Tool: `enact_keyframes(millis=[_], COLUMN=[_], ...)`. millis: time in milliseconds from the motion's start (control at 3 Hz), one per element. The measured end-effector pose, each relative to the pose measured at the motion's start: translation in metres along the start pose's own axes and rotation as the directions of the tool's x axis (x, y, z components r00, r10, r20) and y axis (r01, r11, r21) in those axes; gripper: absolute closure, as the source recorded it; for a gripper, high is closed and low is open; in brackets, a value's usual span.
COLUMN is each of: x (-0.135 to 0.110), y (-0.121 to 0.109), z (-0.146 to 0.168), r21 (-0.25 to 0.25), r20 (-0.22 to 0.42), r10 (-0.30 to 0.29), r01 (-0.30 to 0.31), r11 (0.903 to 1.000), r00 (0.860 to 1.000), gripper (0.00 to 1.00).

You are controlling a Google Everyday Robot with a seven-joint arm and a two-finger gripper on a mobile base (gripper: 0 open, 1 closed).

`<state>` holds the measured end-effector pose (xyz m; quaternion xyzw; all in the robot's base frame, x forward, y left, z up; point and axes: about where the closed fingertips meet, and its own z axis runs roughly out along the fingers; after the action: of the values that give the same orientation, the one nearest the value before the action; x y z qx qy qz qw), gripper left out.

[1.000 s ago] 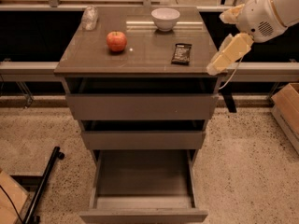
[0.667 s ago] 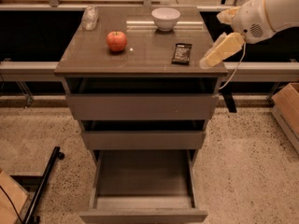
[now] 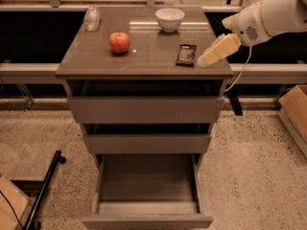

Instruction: Place rxbar chocolate into bottom drawer

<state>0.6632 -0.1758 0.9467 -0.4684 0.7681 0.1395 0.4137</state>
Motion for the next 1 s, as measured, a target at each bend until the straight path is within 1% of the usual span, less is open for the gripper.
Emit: enact_keyframes(millis=[333,667,1000], x=[0.000,0.001,0.010], y=[-0.001,-0.013,-0.031], z=[0.018,0.051,0.089], r21=[0.018,0.022,0.021], r20=[0.045,0.137,0.191], r10=[0.037,0.093,0.153], r01=[-0.038,-0.097,-0.160], r11=[0.9991,0.9951,0.9869], r00=[0.998,0.986,0.970], gripper=[0.00,0.00,0.00])
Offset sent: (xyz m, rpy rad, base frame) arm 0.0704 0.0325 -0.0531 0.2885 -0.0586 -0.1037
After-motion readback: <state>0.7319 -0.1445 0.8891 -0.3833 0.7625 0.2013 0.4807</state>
